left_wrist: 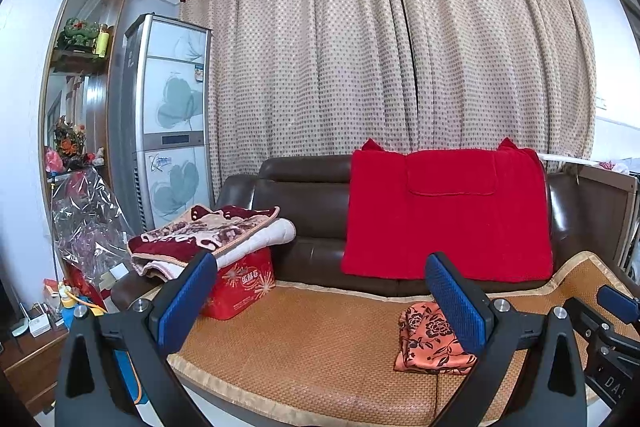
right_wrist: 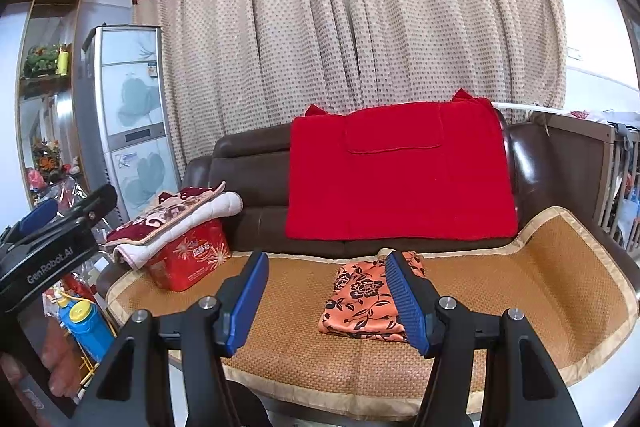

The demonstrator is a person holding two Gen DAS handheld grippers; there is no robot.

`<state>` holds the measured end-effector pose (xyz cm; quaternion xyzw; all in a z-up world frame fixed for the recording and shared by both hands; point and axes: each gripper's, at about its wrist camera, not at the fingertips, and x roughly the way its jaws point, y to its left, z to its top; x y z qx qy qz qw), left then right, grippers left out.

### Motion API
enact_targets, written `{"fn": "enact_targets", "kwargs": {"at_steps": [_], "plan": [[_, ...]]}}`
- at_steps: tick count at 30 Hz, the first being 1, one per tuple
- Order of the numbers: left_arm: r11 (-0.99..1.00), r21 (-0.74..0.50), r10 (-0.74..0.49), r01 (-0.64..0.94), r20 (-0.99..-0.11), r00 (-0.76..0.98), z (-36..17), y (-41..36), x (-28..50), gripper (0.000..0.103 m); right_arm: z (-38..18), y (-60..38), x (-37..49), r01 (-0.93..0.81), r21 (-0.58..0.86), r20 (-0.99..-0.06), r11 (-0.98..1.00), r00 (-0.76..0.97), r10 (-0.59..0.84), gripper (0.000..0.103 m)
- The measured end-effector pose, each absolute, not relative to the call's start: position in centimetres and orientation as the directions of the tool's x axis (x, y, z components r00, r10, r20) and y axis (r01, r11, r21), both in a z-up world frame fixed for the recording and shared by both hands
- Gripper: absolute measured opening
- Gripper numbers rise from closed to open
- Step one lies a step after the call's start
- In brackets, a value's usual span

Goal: Fold small clothes

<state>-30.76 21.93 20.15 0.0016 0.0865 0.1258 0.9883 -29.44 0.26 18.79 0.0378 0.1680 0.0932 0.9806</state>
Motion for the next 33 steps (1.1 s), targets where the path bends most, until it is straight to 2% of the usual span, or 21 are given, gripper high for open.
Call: {"fn": "enact_targets", "kwargs": {"at_steps": [26,33], "plan": [[0.973,0.066,0.230,-0.221,-0.206,0.951,19.3,21.5,-28.2,0.103,18.3,0.3,-26.9,-0.090,0.058,-0.351,0.994,0.930,0.105,0.065],[0.976,0.081,0.217,-0.203,-0.231,0.948,18.7,20.8,-26.4,0.103,17.5,-0.6,-25.1,-0.058,0.060,-0.392,0.996,0.917,0.077,0.065]]}}
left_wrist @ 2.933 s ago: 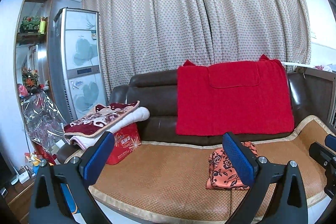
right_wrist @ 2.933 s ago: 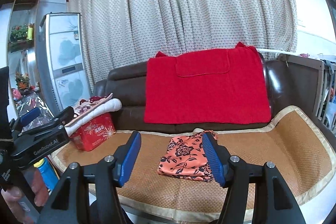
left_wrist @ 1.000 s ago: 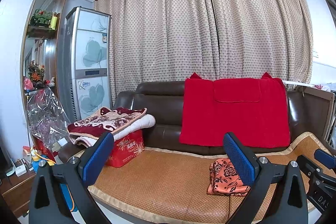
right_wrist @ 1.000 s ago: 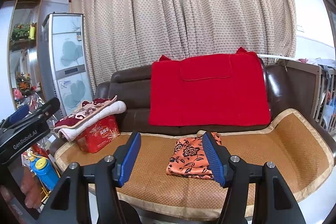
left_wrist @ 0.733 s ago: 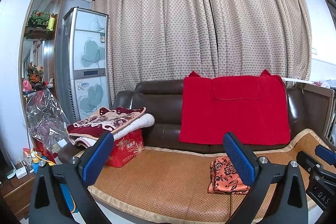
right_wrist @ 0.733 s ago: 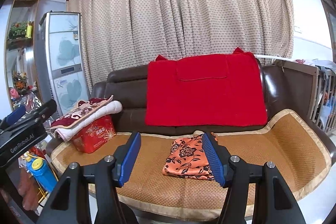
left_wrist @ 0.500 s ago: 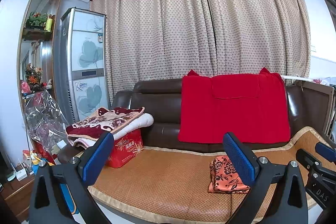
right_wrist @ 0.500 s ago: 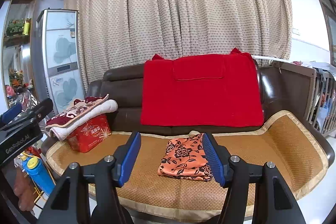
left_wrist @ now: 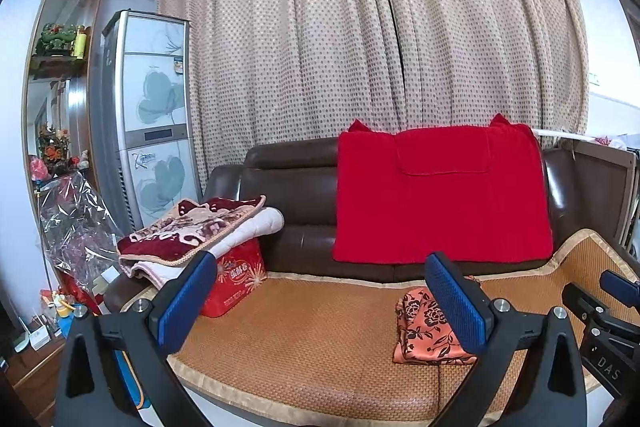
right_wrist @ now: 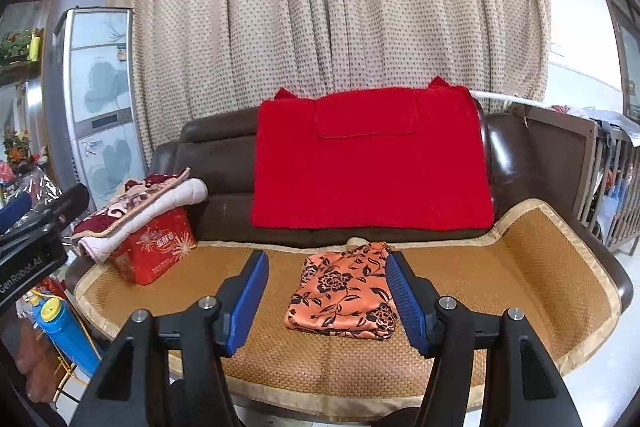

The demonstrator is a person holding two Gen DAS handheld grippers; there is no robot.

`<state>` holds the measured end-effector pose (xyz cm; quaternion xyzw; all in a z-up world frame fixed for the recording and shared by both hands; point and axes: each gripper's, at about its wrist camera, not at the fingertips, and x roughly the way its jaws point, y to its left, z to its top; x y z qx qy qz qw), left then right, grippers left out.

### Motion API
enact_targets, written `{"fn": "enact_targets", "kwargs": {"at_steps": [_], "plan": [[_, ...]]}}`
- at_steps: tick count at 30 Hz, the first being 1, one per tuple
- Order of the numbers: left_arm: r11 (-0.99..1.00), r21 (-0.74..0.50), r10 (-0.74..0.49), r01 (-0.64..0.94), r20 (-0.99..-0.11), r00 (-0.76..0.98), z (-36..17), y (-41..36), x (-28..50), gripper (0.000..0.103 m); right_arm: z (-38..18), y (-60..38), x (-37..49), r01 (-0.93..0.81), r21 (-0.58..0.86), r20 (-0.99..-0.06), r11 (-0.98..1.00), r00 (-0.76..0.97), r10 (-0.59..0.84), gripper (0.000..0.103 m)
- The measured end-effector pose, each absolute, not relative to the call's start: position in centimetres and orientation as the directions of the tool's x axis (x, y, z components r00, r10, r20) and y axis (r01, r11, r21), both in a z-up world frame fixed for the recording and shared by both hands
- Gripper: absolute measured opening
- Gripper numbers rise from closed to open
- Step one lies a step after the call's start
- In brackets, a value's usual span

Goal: Fold small clothes

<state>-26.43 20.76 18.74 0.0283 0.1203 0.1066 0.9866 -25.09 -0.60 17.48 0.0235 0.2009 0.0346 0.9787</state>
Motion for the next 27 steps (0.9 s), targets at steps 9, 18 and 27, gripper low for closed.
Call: {"fn": "enact_targets", "kwargs": {"at_steps": [9,18,27], "plan": [[0.976,0.102,0.216,-0.195,-0.275,0.937,17.9,19.6,-23.3,0.103,16.3,-1.8,-21.9,-0.040,0.072,-0.443,0.997,0.894,0.067,0.065],[0.980,0.115,0.194,-0.164,-0.331,0.923,16.6,18.5,-19.7,0.103,14.9,-2.9,-19.1,-0.013,0.090,-0.489,0.996,0.870,0.056,0.065],[0.983,0.109,0.180,-0.148,-0.411,0.893,13.8,18.2,-15.6,0.103,12.0,-4.0,-15.5,0.010,0.098,-0.556,0.995,0.830,0.047,0.065]]}}
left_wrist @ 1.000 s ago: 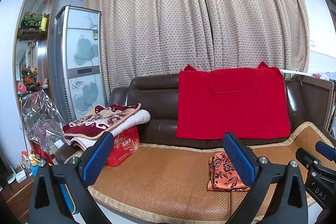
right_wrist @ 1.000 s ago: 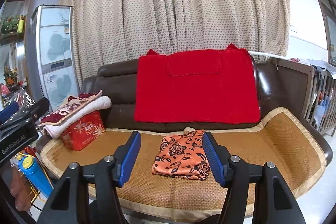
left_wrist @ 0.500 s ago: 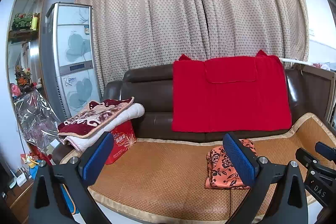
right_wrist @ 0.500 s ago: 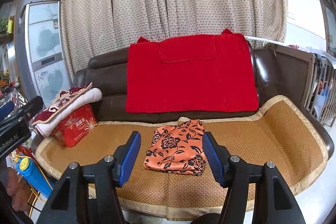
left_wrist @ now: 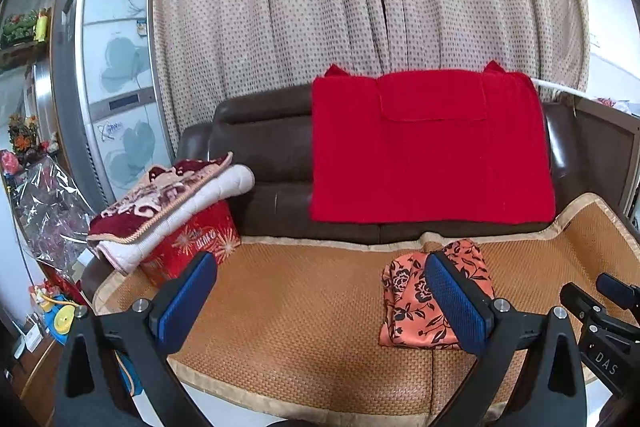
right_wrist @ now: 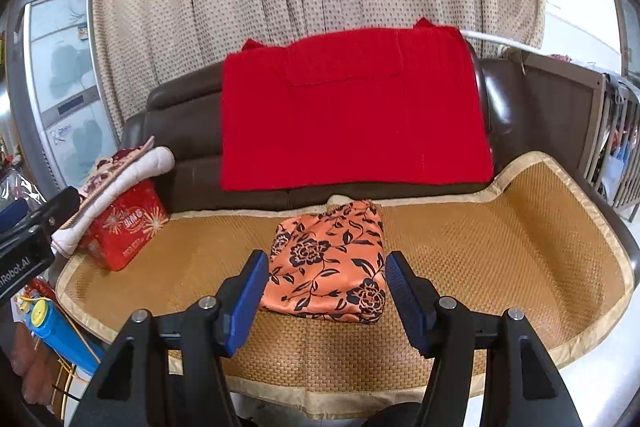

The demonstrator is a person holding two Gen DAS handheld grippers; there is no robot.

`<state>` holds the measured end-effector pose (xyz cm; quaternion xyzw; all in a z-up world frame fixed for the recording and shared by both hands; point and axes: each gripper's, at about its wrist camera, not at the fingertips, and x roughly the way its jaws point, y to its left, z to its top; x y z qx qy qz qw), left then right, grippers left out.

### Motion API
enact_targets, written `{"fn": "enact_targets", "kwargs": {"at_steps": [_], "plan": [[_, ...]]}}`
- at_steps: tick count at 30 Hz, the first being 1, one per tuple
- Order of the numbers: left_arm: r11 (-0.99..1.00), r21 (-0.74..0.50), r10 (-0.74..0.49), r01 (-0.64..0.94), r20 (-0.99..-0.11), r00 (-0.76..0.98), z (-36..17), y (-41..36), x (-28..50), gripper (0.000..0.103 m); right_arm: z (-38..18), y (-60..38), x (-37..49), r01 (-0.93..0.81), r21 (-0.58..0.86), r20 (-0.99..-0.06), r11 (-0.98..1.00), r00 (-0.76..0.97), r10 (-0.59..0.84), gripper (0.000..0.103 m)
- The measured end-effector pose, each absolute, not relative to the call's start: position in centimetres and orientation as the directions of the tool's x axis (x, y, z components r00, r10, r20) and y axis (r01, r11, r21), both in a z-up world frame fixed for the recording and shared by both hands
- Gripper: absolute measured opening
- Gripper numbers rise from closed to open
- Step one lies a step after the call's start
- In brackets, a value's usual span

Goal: Fold small clothes

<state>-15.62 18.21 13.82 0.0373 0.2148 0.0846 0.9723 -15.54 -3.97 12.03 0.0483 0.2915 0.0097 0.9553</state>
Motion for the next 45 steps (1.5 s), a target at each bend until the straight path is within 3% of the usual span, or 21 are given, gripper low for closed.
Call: {"fn": "enact_targets", "kwargs": {"at_steps": [14,29,45], "plan": [[0.989,0.092,0.145,-0.115,-0.486,0.862,10.0,19.1,-13.7,0.103,9.2,-2.6,-14.1,0.037,0.053,-0.617,0.998,0.787,0.003,0.065],[0.988,0.125,0.145,-0.092,-0.538,0.831,6.6,20.2,-15.7,0.103,9.3,-1.2,-16.5,0.022,0.030,-0.613,0.999,0.790,0.001,0.065],[0.986,0.134,0.161,-0.097,-0.640,0.751,1.8,21.3,-11.6,0.103,5.1,-0.3,-12.2,0.006,0.022,-0.691,1.000,0.723,0.010,0.065]]}}
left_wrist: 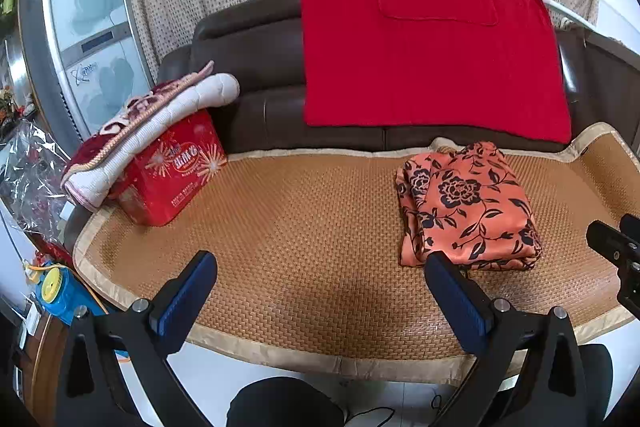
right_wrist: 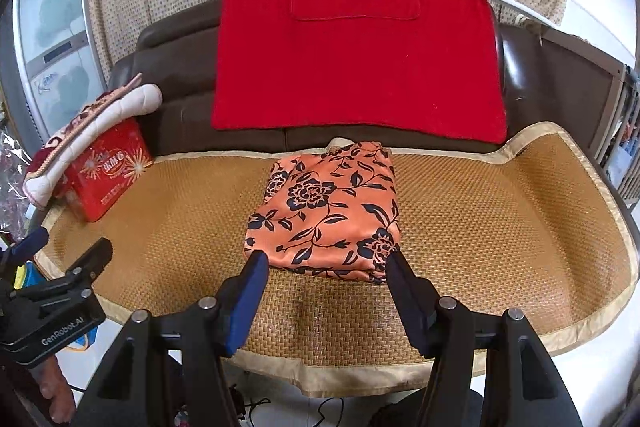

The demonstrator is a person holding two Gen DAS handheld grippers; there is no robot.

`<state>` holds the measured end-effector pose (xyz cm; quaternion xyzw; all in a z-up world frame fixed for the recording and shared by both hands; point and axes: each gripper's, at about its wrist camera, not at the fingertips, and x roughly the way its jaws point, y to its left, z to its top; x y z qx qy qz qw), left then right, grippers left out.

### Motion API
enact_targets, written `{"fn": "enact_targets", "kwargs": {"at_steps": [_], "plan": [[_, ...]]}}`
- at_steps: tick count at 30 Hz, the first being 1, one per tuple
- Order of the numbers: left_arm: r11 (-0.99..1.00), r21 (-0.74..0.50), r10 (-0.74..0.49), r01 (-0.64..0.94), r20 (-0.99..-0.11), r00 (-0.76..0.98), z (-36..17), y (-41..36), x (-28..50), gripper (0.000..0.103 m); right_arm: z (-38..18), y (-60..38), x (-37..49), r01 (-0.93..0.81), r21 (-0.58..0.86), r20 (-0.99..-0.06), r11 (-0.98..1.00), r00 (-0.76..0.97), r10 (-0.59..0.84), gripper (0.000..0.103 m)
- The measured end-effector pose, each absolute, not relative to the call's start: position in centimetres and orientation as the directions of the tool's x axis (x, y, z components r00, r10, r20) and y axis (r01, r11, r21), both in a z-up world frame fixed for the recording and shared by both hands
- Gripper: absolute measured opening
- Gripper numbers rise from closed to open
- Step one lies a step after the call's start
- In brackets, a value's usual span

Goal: Fold small clothes

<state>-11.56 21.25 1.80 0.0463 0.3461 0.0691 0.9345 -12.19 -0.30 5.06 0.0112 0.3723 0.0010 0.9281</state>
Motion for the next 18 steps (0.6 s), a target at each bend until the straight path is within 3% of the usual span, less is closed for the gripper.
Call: {"fn": "enact_targets", "kwargs": {"at_steps": [11,18], "plan": [[0.993,0.098,0.115,-0.064,-0.701,0.704,-0.9,20.9,-8.9,0.103,2.9,-1.0,-9.7,0.018,0.063,-0.708,0.998,0.705,0.032,0.065],[0.996,0.080,0.087,-0.045,-0.666,0.741,0.3,21.0,-8.0,0.103,3.1,-1.4,-8.5,0.018,0.049,-0.695,0.999,0.719,0.021,0.065]]}}
